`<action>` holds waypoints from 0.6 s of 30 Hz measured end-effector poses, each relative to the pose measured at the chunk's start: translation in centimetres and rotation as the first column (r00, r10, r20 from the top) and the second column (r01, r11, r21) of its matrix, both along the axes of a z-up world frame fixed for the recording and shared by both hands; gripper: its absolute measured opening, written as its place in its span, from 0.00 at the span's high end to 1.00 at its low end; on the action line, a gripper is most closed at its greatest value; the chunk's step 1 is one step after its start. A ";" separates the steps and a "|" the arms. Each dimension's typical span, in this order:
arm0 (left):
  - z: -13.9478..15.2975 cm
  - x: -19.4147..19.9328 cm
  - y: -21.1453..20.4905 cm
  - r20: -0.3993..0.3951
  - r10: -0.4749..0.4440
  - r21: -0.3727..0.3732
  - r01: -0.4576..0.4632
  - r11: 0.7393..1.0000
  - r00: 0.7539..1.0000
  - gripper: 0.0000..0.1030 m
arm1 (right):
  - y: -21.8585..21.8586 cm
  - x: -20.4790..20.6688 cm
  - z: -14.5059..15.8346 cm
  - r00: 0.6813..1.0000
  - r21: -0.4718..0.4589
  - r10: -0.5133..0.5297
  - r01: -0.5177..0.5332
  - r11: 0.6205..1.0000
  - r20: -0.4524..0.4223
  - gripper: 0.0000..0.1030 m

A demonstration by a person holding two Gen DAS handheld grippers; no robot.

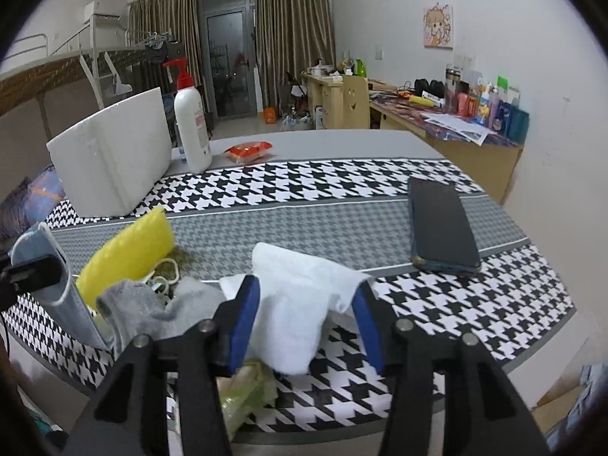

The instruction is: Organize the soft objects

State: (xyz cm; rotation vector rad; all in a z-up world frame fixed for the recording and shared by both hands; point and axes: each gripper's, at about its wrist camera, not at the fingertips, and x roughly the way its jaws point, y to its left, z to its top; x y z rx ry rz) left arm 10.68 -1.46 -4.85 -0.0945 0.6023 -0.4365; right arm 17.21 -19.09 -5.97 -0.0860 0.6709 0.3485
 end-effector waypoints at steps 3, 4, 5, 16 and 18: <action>-0.2 -0.1 0.1 -0.003 0.001 -0.001 -0.001 1.000 1.000 0.89 | -0.5 0.2 0.1 1.000 -0.015 -0.024 0.024 1.000 0.004 0.43; -0.4 0.0 0.1 -0.009 -0.001 -0.002 0.001 1.000 1.000 0.89 | -0.6 0.3 0.2 0.999 -0.020 -0.032 0.033 0.999 0.012 0.43; -0.6 0.0 0.1 -0.016 -0.006 0.002 0.006 1.000 1.000 0.89 | -0.9 0.3 0.3 0.999 -0.027 -0.038 0.039 0.999 0.024 0.42; -2.4 -0.7 -1.1 -0.044 -0.049 0.027 0.051 0.998 0.998 0.72 | -1.1 1.1 0.2 1.000 -0.021 0.011 -0.011 1.000 0.020 0.29; -2.8 -0.9 -1.2 -0.052 -0.059 0.027 0.060 0.998 0.997 0.61 | -1.0 1.3 0.0 1.000 -0.020 0.020 -0.020 1.000 0.012 0.29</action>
